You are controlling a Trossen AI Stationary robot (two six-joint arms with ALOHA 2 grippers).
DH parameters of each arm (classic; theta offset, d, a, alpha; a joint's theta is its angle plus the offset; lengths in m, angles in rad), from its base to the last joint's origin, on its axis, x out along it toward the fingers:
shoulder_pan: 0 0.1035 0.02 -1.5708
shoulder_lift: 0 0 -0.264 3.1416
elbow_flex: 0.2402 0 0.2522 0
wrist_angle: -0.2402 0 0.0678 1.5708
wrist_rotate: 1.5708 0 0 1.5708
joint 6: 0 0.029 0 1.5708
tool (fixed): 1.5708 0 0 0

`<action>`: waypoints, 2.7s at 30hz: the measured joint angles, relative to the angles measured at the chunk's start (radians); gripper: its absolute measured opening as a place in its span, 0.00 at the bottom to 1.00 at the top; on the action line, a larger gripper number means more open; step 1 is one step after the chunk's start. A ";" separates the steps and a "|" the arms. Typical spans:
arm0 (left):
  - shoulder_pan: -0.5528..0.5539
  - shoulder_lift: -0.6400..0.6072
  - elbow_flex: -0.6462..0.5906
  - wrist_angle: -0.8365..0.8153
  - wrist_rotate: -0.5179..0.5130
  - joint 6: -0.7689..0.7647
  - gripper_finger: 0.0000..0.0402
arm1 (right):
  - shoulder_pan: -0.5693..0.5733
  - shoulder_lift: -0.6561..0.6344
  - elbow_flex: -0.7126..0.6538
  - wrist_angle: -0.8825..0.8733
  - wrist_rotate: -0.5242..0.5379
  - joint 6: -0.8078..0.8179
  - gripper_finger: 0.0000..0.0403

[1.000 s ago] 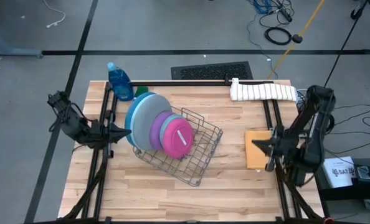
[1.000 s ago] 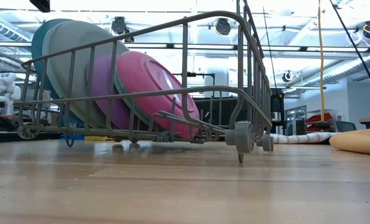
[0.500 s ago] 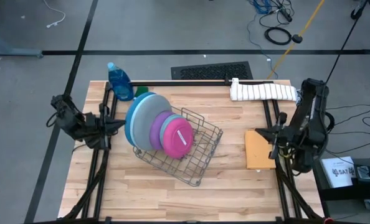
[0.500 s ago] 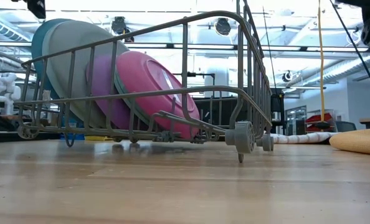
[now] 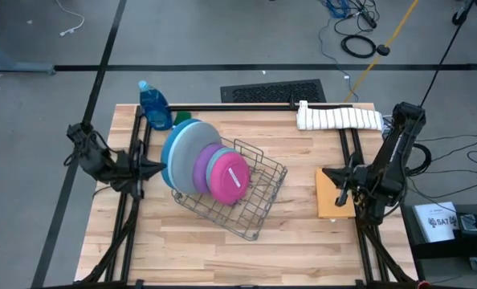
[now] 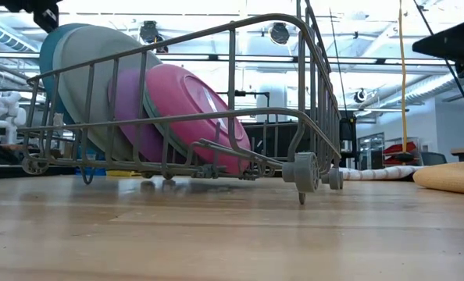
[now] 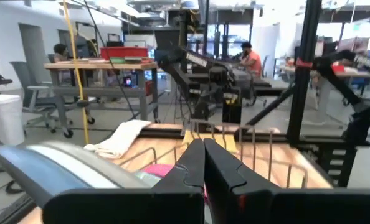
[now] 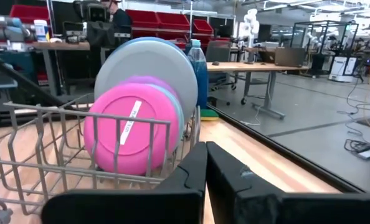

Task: Sort dishes
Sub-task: Return to Home Position

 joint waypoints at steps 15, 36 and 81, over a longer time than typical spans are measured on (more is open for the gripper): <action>0.000 0.000 -0.031 -0.046 0.038 -0.097 0.00 | 0.003 0.044 -0.119 0.211 0.002 -0.008 0.00; 0.000 0.000 -0.339 0.227 0.386 -0.257 0.00 | 0.109 0.048 -0.168 0.281 0.002 -0.028 0.00; 0.000 0.001 -0.340 0.155 0.388 -0.289 0.00 | 0.173 0.105 -0.272 0.649 -0.464 -0.229 0.02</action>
